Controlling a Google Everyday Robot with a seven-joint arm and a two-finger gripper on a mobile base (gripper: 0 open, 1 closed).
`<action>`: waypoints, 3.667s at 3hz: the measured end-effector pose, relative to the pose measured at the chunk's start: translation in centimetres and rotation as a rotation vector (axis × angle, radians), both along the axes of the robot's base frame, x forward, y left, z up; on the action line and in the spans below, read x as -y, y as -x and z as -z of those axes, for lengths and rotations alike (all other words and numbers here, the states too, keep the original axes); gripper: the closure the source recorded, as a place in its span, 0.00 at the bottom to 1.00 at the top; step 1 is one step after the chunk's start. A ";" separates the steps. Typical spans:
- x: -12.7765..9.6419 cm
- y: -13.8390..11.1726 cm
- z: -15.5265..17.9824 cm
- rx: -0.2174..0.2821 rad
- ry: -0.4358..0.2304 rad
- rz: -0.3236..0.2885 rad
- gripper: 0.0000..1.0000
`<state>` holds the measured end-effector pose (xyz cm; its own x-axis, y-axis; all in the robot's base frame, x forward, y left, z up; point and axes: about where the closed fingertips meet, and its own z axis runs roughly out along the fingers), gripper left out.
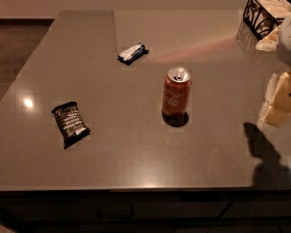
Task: Move coke can near rxbar chocolate
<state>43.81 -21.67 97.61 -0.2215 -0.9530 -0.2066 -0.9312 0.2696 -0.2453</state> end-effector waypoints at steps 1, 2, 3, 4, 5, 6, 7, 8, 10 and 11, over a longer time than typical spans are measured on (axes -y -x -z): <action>0.0 0.0 0.0 0.000 0.000 0.000 0.00; -0.4 -0.2 -0.1 0.010 -0.016 0.009 0.00; -2.3 -1.4 0.7 -0.003 -0.075 0.007 0.00; -4.6 -2.8 2.0 -0.011 -0.145 0.003 0.00; -7.0 -4.8 3.7 -0.021 -0.213 0.020 0.00; -9.1 -5.9 4.3 -0.021 -0.278 0.027 0.00; -11.0 -6.6 5.0 -0.009 -0.320 0.016 0.00; -12.3 -7.5 5.5 -0.001 -0.345 0.011 0.00; -13.2 -8.9 6.0 0.003 -0.360 -0.001 0.13; -13.1 -9.3 6.1 0.006 -0.358 -0.009 0.36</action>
Offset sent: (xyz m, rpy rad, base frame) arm 0.0060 0.0078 -0.0040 0.0405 -0.0011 -0.0214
